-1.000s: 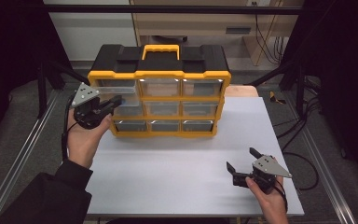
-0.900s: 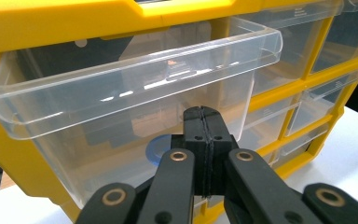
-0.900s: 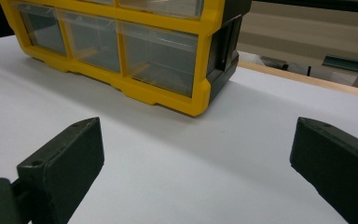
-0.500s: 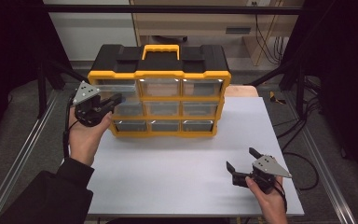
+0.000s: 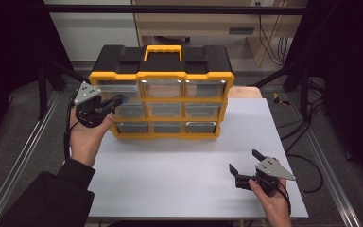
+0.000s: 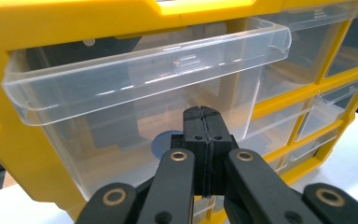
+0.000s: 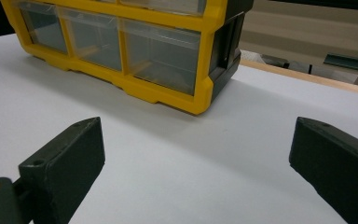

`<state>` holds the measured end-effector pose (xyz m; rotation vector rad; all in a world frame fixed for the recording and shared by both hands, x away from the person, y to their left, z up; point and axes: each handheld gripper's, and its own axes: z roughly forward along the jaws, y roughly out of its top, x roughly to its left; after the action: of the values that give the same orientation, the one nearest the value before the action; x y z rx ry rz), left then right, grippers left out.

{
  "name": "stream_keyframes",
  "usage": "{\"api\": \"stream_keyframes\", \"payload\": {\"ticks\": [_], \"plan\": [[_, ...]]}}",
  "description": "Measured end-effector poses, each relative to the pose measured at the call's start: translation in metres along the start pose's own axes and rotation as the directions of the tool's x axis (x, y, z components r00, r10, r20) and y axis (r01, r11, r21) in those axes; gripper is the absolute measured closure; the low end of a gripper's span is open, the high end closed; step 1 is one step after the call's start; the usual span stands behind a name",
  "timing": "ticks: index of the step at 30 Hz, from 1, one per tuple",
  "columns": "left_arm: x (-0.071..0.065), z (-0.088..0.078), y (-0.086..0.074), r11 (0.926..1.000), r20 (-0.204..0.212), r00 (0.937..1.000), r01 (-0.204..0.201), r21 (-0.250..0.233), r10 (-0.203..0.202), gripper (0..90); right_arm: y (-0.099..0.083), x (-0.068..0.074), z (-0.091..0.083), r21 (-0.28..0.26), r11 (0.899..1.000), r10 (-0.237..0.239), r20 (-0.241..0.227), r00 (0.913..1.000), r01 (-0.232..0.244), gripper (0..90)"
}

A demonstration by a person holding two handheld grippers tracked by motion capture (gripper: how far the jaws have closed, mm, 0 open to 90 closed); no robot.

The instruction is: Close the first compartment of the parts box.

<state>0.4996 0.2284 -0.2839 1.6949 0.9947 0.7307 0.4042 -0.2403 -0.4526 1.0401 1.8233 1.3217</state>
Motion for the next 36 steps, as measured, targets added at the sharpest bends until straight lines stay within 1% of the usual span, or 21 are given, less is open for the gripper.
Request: {"api": "stream_keyframes", "payload": {"ticks": [4, 5, 6, 12, 13, 21, 22, 28, 30, 31, 33, 34, 36], "plan": [[0.0013, 0.0007, 0.0002, 1.0, -0.004, 1.0, 0.001, 0.003, -0.001, 89.5, -0.0003, 0.0006, 0.0006, 0.002, 1.0, -0.01, 0.0, 1.0, 0.01, 3.6], [0.0018, 0.0007, 0.0002, 1.0, -0.006, 1.0, 0.002, 0.002, -0.002, 89.5, 0.0001, 0.0012, 0.0, 0.001, 1.0, 0.002, -0.006, 1.0, -0.002, 3.6], [0.0023, 0.0007, 0.0002, 1.0, -0.007, 1.0, 0.003, 0.005, -0.003, 89.5, 0.0002, 0.0007, 0.0002, -0.002, 1.0, -0.004, -0.002, 1.0, 0.004, 3.6], [0.0039, 0.0024, -0.0001, 1.0, -0.012, 0.9999, 0.006, 0.006, -0.006, 89.5, 0.0004, -0.0001, -0.0001, -0.003, 1.0, 0.001, 0.001, 1.0, -0.001, 3.6], [0.004, 0.0028, -0.0001, 1.0, -0.012, 0.9999, 0.006, 0.008, -0.006, 89.5, 0.0005, 0.0003, 0.0, -0.005, 1.0, 0.006, -0.002, 1.0, -0.006, 3.6], [0.0045, 0.0036, 0.0009, 1.0, -0.015, 0.9999, 0.001, 0.01, -0.001, 89.5, 0.0004, 0.0004, 0.001, -0.005, 1.0, -0.004, -0.005, 1.0, 0.004, 3.7], [0.0045, 0.0038, 0.0012, 0.9999, -0.016, 0.9999, 0.0, 0.01, 0.0, 89.5, 0.0006, 0.0009, 0.0007, -0.002, 1.0, 0.003, -0.009, 1.0, -0.003, 3.7], [0.0049, 0.005, 0.0016, 0.9999, -0.02, 0.9998, -0.001, 0.013, 0.001, 89.5, 0.0006, 0.0011, 0.0016, -0.002, 1.0, -0.012, -0.009, 0.9999, 0.012, 4.0], [0.0058, 0.005, 0.0015, 0.9999, -0.022, 0.9998, -0.002, 0.013, 0.002, 89.5, 0.0009, 0.002, 0.0007, 0.002, 1.0, -0.005, -0.013, 0.9999, 0.005, 4.0], [0.0064, 0.0049, 0.0015, 0.9999, -0.024, 0.9997, 0.0, 0.014, 0.001, 89.5, 0.0008, 0.0017, 0.0009, -0.001, 1.0, -0.01, -0.008, 0.9999, 0.01, 4.0], [0.0075, 0.0047, 0.0017, 0.9999, -0.024, 0.9997, 0.001, 0.015, -0.001, 89.5, 0.0008, 0.0018, 0.0006, -0.004, 1.0, -0.001, -0.009, 1.0, 0.0, 4.0], [0.0077, 0.0047, 0.0018, 0.9999, -0.025, 0.9997, 0.002, 0.016, -0.001, 89.5, 0.0006, 0.0011, 0.0006, -0.003, 1.0, -0.007, -0.008, 0.9999, 0.007, 4.0], [0.008, 0.0047, 0.0018, 0.9999, -0.025, 0.9997, 0.004, 0.015, -0.003, 89.4, 0.0005, 0.0014, 0.0006, 0.0, 1.0, -0.003, -0.01, 0.9999, 0.003, 4.0]]}}
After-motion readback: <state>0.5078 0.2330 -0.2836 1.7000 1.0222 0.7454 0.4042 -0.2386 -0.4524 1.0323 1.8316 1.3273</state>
